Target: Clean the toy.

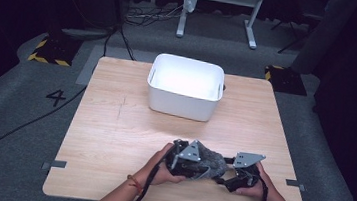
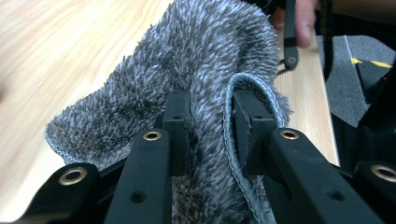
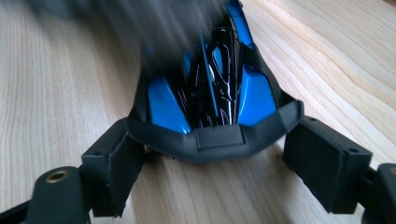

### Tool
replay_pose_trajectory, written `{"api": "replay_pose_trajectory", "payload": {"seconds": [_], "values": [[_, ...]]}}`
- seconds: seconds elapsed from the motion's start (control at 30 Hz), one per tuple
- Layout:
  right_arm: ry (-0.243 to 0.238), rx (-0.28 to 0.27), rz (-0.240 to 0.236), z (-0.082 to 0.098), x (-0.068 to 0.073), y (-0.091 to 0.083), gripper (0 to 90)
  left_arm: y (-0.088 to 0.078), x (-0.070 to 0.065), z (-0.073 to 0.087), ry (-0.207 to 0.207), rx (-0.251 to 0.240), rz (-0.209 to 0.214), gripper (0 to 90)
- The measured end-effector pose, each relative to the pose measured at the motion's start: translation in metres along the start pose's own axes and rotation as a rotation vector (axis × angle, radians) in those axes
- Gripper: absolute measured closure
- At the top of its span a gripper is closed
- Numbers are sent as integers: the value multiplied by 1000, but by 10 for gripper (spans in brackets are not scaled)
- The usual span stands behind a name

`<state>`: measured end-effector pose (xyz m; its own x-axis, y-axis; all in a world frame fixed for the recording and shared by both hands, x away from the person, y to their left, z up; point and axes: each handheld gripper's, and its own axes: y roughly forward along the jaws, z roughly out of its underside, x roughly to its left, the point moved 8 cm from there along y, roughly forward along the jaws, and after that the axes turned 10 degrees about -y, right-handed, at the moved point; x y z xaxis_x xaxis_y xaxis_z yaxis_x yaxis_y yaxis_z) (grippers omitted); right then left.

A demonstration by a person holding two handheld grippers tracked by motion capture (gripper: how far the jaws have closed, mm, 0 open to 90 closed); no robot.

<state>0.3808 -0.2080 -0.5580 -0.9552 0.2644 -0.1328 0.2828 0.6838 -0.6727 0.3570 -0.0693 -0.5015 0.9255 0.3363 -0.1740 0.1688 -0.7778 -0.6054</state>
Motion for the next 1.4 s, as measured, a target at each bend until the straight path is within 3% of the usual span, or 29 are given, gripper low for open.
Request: {"api": "replay_pose_trajectory", "payload": {"seconds": [0.07, 0.17, 0.23, 0.43, 0.53, 0.67, 0.8, 0.87, 1.03, 1.2, 1.4], "values": [[6, 0, 4, 2, -1, -2, 212, 12, -4, -3, -5, -5, 30, 694], [4, 1, 7, 3, -2, -2, 199, 25, -4, 3, 36, 47, 3, 694], [6, 3, 10, 3, -2, -2, 195, 25, -1, 5, 2, 30, 24, 695], [9, 4, 12, 2, -3, -1, 193, 9, 5, 22, -7, 59, 23, 694], [9, 4, 13, 2, -3, -1, 193, -4, 9, 34, -18, 70, -2, 694], [12, 6, 12, 2, -3, -1, 194, -26, 17, 48, -84, 60, -16, 693], [12, 7, 10, 2, -3, -1, 194, -48, 33, 71, -128, 81, -86, 693], [11, 7, 9, 2, -3, -1, 193, -56, 38, 79, -153, 77, -99, 693], [11, 7, 8, 2, -3, -1, 193, -75, 47, 93, -175, 69, -131, 691], [10, 7, 8, 2, -3, -1, 192, -84, 54, 104, -197, 66, -144, 688], [2, -6, 0, -3, 0, -2, 200, -83, 58, 110, -212, 36, -141, 672]]}}
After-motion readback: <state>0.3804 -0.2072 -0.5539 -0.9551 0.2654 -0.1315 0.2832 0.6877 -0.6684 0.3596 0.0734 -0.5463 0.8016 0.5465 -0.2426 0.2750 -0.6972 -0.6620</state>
